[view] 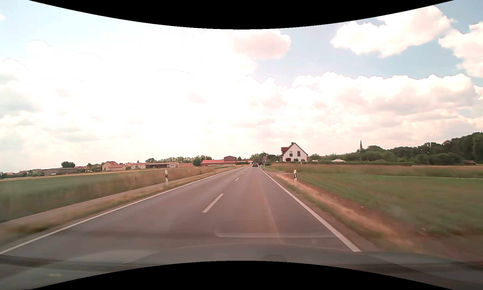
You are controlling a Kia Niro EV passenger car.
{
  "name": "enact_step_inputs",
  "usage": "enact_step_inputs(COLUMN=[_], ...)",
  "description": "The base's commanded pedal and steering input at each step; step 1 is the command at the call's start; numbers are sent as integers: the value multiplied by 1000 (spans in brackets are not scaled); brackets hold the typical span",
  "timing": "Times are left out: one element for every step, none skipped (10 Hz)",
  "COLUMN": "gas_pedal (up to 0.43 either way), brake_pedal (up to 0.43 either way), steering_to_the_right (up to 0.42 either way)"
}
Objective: Follow the waypoints while adhering to traffic rules and regulations
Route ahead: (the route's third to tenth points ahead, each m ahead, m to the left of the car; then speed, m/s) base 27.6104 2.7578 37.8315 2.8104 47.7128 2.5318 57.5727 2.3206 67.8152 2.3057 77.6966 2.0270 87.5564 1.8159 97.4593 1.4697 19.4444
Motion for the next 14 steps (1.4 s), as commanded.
enact_step_inputs(gas_pedal=[189,177,169,169,157,157,157,157,157,157,157,157,157,157], brake_pedal=[0,0,0,0,0,0,0,0,0,0,0,0,0,0], steering_to_the_right=[0,0,-1,0,0,0,0,0,0,0,0,-1,0,-1])
